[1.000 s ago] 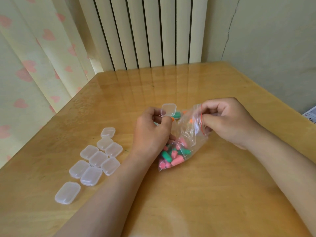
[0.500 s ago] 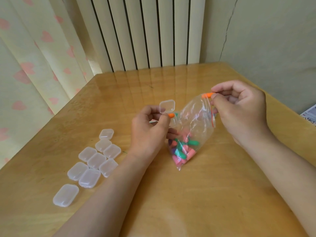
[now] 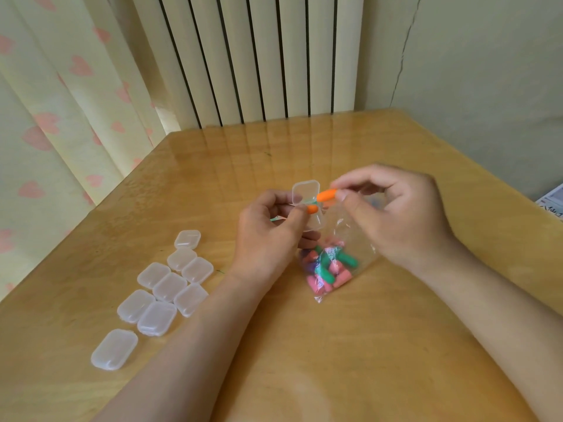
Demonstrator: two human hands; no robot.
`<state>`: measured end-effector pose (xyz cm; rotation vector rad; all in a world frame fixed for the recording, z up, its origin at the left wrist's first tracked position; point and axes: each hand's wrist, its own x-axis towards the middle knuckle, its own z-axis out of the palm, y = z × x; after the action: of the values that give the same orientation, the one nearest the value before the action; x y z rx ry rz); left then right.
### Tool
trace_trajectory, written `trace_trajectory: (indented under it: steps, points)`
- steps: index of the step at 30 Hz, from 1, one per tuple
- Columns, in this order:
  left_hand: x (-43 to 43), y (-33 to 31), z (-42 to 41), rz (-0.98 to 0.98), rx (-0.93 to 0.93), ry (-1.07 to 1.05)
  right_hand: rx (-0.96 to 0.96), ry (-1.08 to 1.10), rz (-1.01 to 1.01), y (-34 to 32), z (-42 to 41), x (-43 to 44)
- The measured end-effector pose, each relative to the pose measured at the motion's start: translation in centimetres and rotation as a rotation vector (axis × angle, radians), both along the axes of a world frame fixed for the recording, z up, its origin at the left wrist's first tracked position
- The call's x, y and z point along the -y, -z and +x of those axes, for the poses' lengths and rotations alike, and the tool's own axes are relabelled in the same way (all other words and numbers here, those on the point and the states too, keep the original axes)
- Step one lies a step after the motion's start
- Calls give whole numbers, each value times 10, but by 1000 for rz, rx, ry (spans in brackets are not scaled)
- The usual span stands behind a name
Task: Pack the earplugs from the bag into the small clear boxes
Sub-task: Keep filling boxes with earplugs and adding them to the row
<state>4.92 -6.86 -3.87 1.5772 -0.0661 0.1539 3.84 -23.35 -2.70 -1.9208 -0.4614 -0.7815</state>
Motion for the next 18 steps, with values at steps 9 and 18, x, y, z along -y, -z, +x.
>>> trace_trajectory:
  steps: [9,18]
  points:
    - [-4,-2,0,-87,-17,60,-92,-57,-144,11,3,-4]
    - [-5,0,1,-118,-25,112,-111,-69,-136,16,7,-5]
